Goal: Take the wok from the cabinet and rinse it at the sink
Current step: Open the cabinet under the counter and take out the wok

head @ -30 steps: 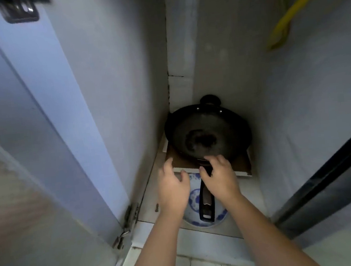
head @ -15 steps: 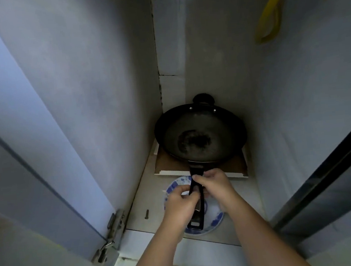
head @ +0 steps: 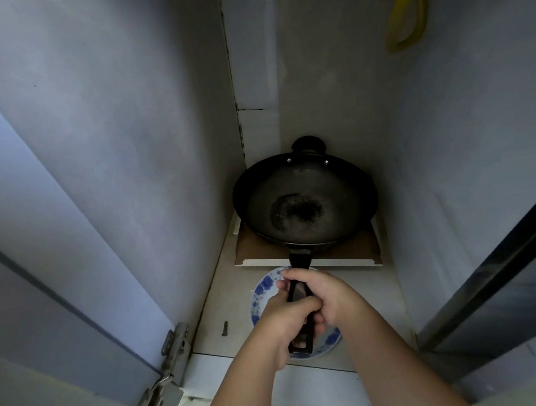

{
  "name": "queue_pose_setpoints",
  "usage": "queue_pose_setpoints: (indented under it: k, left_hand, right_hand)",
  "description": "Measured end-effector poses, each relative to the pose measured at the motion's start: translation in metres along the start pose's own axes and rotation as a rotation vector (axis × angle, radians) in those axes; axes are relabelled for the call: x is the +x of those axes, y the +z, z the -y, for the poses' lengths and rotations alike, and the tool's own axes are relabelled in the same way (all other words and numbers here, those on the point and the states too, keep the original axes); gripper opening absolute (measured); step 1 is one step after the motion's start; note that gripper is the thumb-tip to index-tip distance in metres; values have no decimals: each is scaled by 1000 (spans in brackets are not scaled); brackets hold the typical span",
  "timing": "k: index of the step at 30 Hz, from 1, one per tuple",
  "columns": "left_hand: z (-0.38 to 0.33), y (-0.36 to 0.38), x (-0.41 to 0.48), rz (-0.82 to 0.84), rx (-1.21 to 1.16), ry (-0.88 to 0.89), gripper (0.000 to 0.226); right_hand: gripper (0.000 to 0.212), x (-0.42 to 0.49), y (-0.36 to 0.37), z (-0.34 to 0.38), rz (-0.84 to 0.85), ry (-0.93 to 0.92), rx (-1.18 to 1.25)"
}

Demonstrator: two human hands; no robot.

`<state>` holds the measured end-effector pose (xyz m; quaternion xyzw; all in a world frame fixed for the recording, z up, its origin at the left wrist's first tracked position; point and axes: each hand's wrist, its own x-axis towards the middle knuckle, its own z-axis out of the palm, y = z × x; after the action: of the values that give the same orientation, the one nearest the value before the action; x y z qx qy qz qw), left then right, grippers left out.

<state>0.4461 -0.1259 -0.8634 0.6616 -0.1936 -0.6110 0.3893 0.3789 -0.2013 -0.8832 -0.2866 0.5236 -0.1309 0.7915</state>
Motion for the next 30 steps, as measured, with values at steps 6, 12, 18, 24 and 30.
queue_pose_setpoints:
  k: [6,12,18,24,30]
  left_hand:
    - [-5,5,4,-46,18,-62,7]
    - [0,11,5,-84,14,-31,7]
    - [9,17,6,-171,98,81,6]
    - [13,19,4,-204,114,108,9]
    - [12,18,3,-209,137,103,11]
  right_hand:
    - [32,6,-4,1,59,-8,151]
    - [42,14,-2,-2,4,-63,5]
    - [42,16,-5,-7,14,-95,62]
    - [49,18,-4,-13,-35,-180,34]
    - [49,17,-2,-14,-65,-229,-9]
